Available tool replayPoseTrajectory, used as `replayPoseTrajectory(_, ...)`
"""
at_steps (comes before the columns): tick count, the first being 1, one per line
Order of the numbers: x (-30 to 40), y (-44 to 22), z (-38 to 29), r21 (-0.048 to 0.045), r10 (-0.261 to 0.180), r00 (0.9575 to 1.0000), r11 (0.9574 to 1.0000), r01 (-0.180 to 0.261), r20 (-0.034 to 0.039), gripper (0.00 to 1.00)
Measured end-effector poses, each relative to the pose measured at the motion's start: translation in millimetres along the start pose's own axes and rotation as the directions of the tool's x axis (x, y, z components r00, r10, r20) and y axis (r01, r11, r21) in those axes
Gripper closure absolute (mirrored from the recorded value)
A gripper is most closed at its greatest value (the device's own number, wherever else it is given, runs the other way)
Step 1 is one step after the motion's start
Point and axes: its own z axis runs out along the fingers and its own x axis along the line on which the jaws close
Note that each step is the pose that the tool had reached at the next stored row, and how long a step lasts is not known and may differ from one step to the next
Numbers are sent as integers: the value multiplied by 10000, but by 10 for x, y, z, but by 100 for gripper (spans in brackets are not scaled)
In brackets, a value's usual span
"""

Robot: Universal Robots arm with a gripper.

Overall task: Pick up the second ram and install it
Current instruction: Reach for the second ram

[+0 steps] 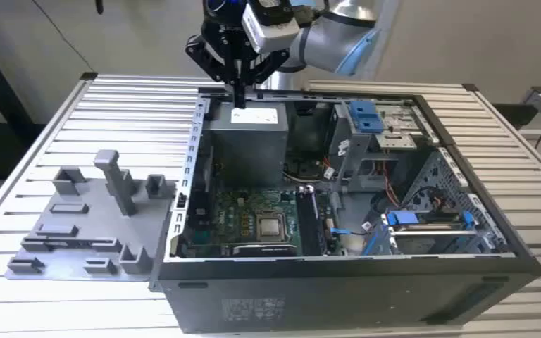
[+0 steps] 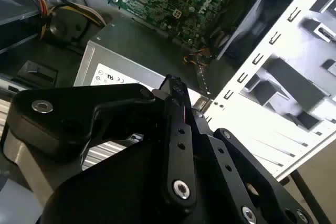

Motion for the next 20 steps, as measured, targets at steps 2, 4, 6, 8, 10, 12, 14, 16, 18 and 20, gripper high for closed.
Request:
replayPoseTrajectory(2,0,0,0,0,0,10000,10000,0,1,89)
replayPoseTrajectory(4,0,0,0,0,0,10000,10000,0,0,89)
replayPoseTrajectory(6,0,0,0,0,0,10000,10000,0,1,89)
replayPoseTrajectory(8,0,0,0,-1,0,10000,10000,0,0,89)
replayPoseTrajectory(10,0,0,0,-1,0,10000,10000,0,0,89)
replayPoseTrajectory(12,0,0,0,0,0,10000,10000,0,1,89)
replayPoseTrajectory(14,0,0,0,0,1,10000,10000,-1,1,89)
replayPoseTrajectory(16,16,-1,-1,0,5,10000,10000,-5,0,89)
replayPoseTrajectory(18,61,-4,-1,0,4,10000,10000,-4,0,89)
replayPoseTrajectory(20,142,-10,-1,-1,5,10000,10000,-5,-7,89)
